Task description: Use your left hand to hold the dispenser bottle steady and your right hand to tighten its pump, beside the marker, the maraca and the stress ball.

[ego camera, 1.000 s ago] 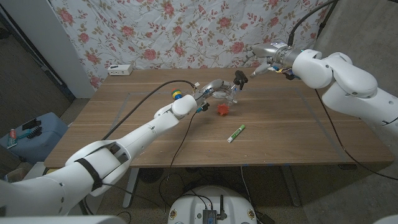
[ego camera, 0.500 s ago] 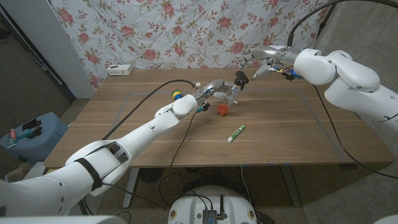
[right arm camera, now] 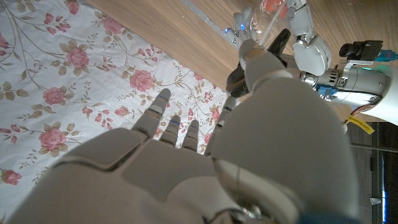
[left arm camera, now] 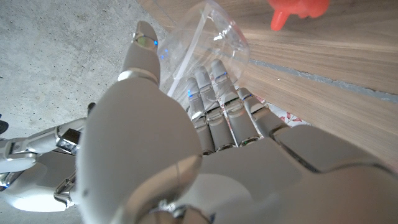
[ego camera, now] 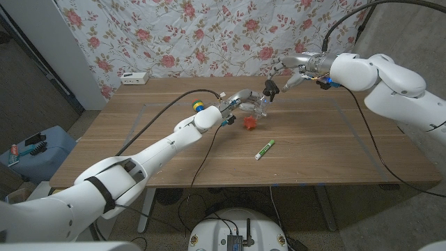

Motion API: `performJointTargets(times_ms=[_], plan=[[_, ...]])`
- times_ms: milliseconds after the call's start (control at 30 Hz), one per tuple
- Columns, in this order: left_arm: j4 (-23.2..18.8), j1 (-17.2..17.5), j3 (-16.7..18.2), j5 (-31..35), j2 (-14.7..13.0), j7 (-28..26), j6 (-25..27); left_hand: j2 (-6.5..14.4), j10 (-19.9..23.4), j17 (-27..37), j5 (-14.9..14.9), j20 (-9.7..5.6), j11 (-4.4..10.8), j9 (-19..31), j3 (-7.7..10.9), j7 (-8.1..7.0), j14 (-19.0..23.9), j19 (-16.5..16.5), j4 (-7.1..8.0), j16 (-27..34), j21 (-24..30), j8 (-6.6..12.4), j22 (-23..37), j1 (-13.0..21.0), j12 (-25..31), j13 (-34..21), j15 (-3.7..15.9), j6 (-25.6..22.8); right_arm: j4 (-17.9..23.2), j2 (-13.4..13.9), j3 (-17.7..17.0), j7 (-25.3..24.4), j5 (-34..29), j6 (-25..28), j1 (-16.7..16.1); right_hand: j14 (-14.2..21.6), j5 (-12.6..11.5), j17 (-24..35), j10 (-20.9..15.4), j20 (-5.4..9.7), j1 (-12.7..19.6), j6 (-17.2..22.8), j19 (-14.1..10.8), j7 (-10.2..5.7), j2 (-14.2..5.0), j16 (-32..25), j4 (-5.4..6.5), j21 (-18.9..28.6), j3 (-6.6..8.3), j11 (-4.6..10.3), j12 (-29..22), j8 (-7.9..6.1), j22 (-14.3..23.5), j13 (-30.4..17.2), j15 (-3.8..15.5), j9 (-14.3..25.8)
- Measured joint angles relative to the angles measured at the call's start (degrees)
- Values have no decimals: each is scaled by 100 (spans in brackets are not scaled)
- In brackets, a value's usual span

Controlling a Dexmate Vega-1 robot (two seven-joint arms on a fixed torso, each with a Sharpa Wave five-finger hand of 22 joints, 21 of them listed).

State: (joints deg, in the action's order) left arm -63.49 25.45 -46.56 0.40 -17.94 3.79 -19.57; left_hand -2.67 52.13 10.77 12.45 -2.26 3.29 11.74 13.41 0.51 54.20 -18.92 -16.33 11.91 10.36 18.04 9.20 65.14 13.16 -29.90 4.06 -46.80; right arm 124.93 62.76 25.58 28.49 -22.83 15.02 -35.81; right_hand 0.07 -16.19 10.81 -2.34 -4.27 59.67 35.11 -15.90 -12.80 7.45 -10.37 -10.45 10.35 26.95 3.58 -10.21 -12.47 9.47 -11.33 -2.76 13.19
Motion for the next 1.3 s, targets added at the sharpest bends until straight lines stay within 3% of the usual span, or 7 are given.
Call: performJointTargets(times_ms=[567,1300], plan=[[40,-3,-19,23,25,-46,-20,0,1,4,0,0,-1,0,0,33,-4,0,0,23,0,-1,0,0,-11,3,4,-33,-106,-30,95,80,129,-84,86,-61,-38,-1,145,7,37,-2,31,1,-37,0,74,0,-24,-20,0,-23,0,1,1,-13],[-95,63,-23,27,-9,-67,-27,0,1,4,0,0,-1,0,0,39,-17,0,0,5,0,-34,0,0,-42,2,18,-39,136,66,33,63,43,65,44,-60,-38,-2,216,7,36,-105,30,1,-37,-45,121,0,-71,-32,0,-5,-1,1,1,-15]])
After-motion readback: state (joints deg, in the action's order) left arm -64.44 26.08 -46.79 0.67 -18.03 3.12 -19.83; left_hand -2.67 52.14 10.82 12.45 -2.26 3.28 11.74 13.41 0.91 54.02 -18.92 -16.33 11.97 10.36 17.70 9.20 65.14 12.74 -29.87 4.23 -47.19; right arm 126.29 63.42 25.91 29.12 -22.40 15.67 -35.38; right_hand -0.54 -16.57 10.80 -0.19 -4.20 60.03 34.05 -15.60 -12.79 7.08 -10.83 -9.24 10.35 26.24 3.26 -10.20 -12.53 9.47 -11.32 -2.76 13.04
